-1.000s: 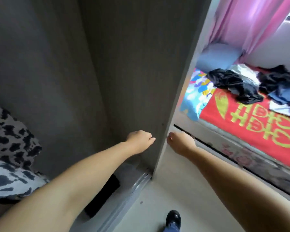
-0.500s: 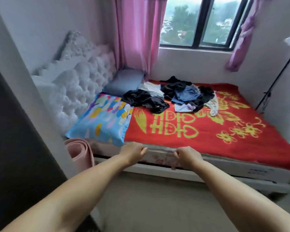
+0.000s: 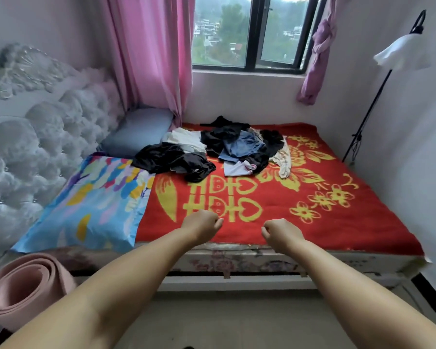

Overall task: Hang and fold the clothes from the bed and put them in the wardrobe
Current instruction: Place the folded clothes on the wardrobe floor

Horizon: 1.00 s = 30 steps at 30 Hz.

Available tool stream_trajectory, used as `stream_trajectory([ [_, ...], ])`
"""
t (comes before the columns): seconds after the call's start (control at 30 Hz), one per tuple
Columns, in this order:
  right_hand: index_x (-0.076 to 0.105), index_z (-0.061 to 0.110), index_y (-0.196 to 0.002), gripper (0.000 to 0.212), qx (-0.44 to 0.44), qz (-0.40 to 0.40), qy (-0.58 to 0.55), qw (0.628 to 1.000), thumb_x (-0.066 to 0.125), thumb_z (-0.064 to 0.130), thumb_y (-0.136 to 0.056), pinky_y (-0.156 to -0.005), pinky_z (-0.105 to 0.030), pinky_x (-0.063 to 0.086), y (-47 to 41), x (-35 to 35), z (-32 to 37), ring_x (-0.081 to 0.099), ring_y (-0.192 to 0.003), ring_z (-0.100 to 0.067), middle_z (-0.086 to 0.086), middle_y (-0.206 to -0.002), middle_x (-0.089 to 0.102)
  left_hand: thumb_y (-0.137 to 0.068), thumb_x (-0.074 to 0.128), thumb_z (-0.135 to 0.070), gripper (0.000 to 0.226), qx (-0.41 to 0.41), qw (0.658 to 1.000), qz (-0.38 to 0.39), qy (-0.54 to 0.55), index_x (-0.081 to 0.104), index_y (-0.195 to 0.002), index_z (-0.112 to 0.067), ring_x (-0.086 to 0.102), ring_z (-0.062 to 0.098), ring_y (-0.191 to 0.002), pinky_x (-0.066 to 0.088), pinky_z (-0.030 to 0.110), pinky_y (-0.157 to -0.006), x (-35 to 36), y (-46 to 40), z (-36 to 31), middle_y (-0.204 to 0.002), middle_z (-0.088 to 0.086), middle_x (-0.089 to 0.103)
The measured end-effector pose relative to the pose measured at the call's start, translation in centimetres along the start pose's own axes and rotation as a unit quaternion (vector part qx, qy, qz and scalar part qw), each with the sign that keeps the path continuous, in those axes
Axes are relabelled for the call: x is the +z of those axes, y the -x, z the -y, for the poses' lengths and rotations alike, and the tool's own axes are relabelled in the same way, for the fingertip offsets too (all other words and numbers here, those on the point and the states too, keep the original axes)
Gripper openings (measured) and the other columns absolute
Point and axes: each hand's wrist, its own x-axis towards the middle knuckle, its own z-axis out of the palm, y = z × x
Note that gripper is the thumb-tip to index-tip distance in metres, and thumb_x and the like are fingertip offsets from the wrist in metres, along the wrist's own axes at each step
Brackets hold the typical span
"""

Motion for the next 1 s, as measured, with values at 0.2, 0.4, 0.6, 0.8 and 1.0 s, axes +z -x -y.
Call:
stream_trajectory([
  [0.2, 0.055, 0.010, -0.079, 0.035, 0.030, -0.009, -0.001, 1.000, 0.037, 0.031, -0.100, -0.058, -0.029, 0.041, -9.8, -1.5, -3.2, 0.063, -0.073, -0.025, -0.007, -0.087, 0.065, -0.102, 0.036, -0.034, 0.043, 0.017, 1.000, 0.006, 0.015, 0.041, -0.066, -0.011, 0.036, 0.020, -0.054, 0.023, 0.028, -0.050, -0.8, -11.8, 1.0, -0.065, 0.005, 0.045],
  [0.4, 0.059, 0.009, -0.084, 0.035, 0.099, -0.003, -0.018, 0.995, 0.036, 0.031, -0.100, -0.064, -0.034, 0.052, -19.1, -2.7, -7.2, 0.066, -0.073, -0.025, -0.004, -0.080, 0.065, -0.102, 0.035, -0.035, 0.043, 0.039, 0.998, 0.040, -0.013, 0.044, -0.067, -0.013, 0.041, 0.019, -0.056, 0.027, 0.027, -0.048, -2.3, -24.1, 1.1, -0.066, 0.001, 0.047],
  [0.6, 0.058, 0.009, -0.085, 0.035, 0.121, 0.038, -0.013, 0.992, 0.035, 0.030, -0.100, -0.067, -0.034, 0.052, -25.8, -1.4, -10.7, 0.066, -0.075, -0.025, -0.005, -0.085, 0.066, -0.102, 0.035, -0.035, 0.041, 0.042, 0.995, 0.091, -0.015, 0.048, -0.071, -0.010, 0.046, 0.021, -0.062, 0.030, 0.027, -0.049, 0.0, -33.1, 1.5, -0.070, 0.004, 0.051],
  [0.8, 0.060, 0.016, -0.091, 0.030, 0.116, 0.058, 0.001, 0.992, 0.036, 0.033, -0.098, -0.068, -0.030, 0.045, -36.0, -0.8, -16.8, 0.066, -0.086, -0.025, -0.001, -0.086, 0.063, -0.102, 0.034, -0.031, 0.044, 0.042, 0.993, 0.111, -0.027, 0.034, -0.062, -0.014, 0.037, 0.018, -0.052, 0.024, 0.026, -0.046, 3.0, -42.7, 0.7, -0.058, -0.003, 0.042],
  [1.0, 0.063, 0.015, -0.101, 0.032, 0.060, 0.115, 0.002, 0.992, 0.037, 0.033, -0.099, -0.070, -0.030, 0.040, -50.5, 2.8, -24.2, 0.060, -0.100, -0.028, -0.005, -0.108, 0.065, -0.102, 0.034, -0.030, 0.042, -0.061, 0.990, 0.125, 0.007, 0.035, -0.064, -0.013, 0.032, 0.018, -0.052, 0.026, 0.027, -0.050, 8.8, -56.4, 0.3, -0.060, 0.000, 0.037],
])
